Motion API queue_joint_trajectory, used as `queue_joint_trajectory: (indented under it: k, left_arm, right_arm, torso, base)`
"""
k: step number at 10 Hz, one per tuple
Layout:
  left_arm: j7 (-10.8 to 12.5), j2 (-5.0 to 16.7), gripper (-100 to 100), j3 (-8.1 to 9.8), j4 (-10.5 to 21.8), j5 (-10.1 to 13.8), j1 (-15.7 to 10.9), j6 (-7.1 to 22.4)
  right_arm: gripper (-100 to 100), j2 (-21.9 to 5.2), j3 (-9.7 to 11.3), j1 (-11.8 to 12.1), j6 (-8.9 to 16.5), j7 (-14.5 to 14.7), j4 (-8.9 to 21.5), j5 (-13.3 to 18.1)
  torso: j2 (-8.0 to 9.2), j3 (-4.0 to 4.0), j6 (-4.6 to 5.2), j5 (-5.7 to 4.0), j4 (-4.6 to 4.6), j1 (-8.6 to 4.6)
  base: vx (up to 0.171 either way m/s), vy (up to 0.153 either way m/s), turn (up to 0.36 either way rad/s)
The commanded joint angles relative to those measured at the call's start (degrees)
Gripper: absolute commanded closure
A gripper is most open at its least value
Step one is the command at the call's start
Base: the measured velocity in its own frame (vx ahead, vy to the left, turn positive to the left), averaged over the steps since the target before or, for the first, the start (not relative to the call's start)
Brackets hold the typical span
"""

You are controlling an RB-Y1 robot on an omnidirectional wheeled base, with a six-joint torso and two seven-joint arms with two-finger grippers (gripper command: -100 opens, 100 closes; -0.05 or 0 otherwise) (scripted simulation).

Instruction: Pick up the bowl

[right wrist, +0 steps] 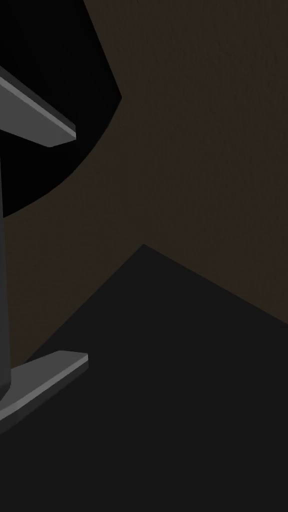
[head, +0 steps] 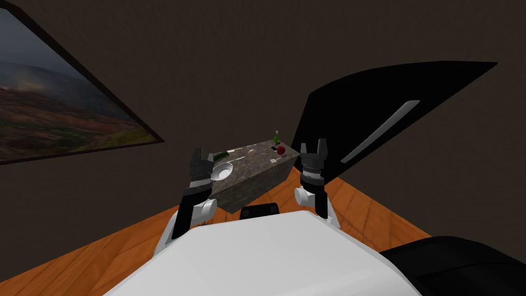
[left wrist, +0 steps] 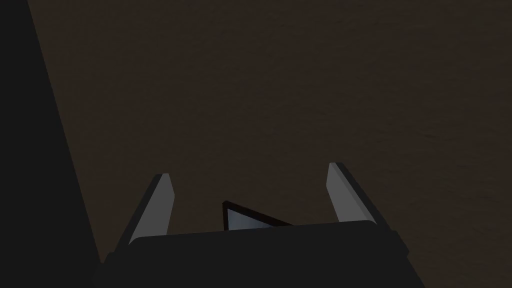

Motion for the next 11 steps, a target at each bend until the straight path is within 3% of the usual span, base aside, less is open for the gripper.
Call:
queue_joint_trajectory:
  k: [1, 7, 11]
  left_arm:
    - [0.1, 1.6, -100, 0.24, 0.1, 0.2, -0.2, 0.9]
    - [0.9, 7.4, -100, 2.87, 1.0, 2.1, -2.4, 9.6]
    - [1.3, 8.6, -100, 4.33, 1.4, 3.1, -3.5, 15.4]
  right_arm:
    - [0, 0.0, 0.0, 0.0, 0.0, 0.0, 0.0, 0.0]
    - [0, 0.0, 0.0, 0.0, 0.0, 0.0, 0.0, 0.0]
    - [0, 0.0, 0.0, 0.0, 0.0, 0.0, 0.0, 0.0]
  torso:
    - [0.00, 0.00, 0.00, 0.00, 0.00, 0.00]
    - [0.15, 0.09, 0.00, -0.01, 0.03, -0.06]
    - [0.15, 0.08, 0.00, -0.02, 0.03, -0.07]
  base:
    - [-0.006, -0.004, -0.006]
    - [-0.032, -0.018, -0.013]
    - [-0.034, -0.019, -0.009]
